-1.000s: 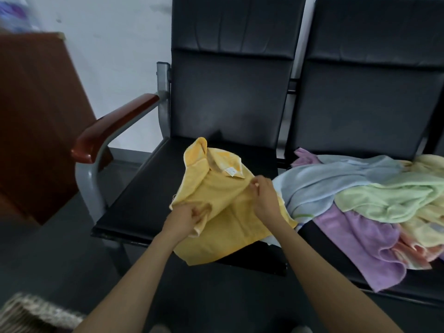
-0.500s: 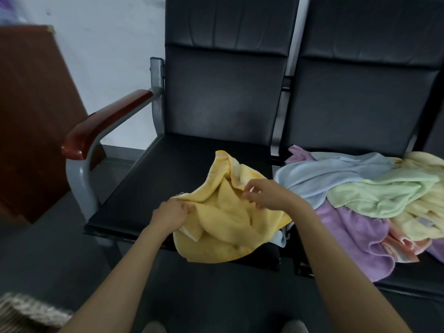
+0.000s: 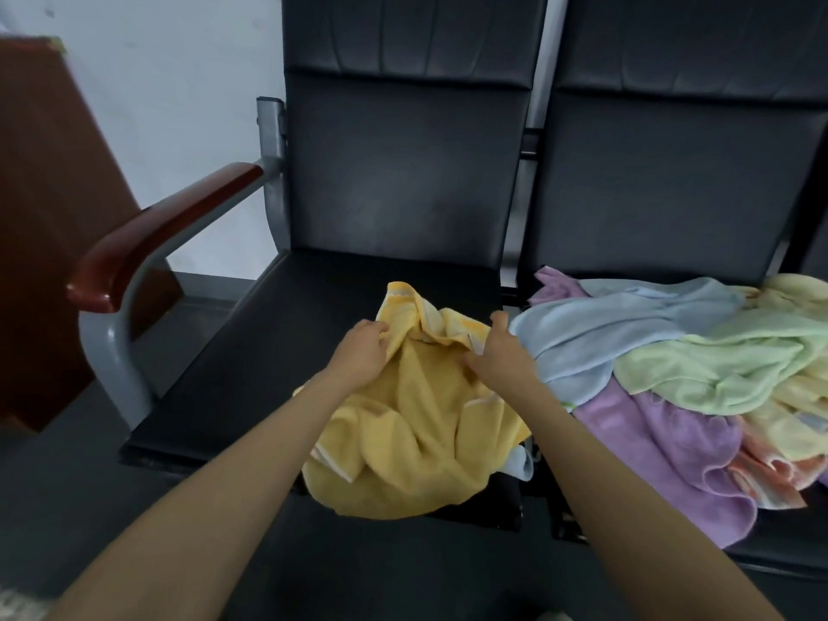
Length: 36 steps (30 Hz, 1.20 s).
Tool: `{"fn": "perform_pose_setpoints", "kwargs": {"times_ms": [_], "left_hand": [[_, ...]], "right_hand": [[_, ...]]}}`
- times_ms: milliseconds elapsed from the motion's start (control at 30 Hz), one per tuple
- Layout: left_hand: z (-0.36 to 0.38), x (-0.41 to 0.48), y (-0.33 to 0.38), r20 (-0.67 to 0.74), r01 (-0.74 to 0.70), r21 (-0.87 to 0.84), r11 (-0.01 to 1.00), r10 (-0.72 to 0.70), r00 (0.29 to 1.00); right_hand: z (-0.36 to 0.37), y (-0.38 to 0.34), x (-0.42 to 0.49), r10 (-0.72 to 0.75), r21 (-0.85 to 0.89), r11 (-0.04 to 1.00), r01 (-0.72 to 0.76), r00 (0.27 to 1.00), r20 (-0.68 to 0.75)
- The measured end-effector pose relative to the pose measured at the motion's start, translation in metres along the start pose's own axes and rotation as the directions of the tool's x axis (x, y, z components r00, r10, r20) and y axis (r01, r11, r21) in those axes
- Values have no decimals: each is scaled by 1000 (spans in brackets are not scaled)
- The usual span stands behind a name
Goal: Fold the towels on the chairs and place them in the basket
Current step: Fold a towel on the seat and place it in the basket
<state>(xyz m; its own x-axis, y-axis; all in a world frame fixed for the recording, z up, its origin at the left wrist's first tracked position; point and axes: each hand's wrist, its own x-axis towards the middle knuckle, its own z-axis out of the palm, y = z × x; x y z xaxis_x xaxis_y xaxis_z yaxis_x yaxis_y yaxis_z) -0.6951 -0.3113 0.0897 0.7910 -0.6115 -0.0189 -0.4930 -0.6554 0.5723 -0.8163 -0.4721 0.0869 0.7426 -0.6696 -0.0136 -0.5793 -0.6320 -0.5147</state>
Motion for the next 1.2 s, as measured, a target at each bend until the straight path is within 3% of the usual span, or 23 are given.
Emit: {"fn": "perform_pose_setpoints", "kwargs": {"times_ms": [133,200,267,333,400,467,567,667,767,833,900,967,1033,1133,1200], "left_hand": [[10,36,-3,211,-72,55,996,59,976],[13,52,-15,294,-72,198,977,11,956],[7,69,-30,275,-24,323,946,-69,959],[-2,87,-47,253,24,437,899,-149,956],[-9,97,-59,214,87,454,887,-203,956],[-11,97,-63,133,101,385,917,-163,978],[-8,86,-61,15,4,357,934,-10,1000],[-9,78,-67,123,30,400,916,-86,989],[-11,76,-82,169,95,330,939,-157,973],[-16,73,-88,7,141,164,976,-144,990],[-23,66,-93,-150,259,159,953,-236,960],[-31,59,-100,-126,432,268,861,-414,902],[-37,58,-106,-27,484,298,823,-499,866],[-45,65,-103,59,456,175,873,-472,880],[-55,71,-95,12,431,68,900,-433,901]], "right_hand": [[-16,2,42,-79,-38,996,79,997,12],[-28,2,63,-80,100,993,66,986,143],[-38,-1,84,-49,228,974,-5,972,228],[-39,-6,108,34,325,944,-61,995,90],[-32,-10,123,51,372,928,-8,993,-105],[-19,-16,123,-31,387,919,74,993,-117],[12,-13,112,-112,178,979,97,990,80],[37,-3,102,-95,-16,995,101,971,219],[47,4,96,-131,-167,972,165,972,197],[43,5,92,-64,-166,983,83,991,115],[36,6,88,18,-213,977,-12,999,28],[30,9,86,90,-283,956,-76,995,38],[27,12,88,108,-288,955,-79,990,89],[21,11,93,63,-112,992,-53,994,90],[8,9,102,95,192,975,-115,990,108]]}}
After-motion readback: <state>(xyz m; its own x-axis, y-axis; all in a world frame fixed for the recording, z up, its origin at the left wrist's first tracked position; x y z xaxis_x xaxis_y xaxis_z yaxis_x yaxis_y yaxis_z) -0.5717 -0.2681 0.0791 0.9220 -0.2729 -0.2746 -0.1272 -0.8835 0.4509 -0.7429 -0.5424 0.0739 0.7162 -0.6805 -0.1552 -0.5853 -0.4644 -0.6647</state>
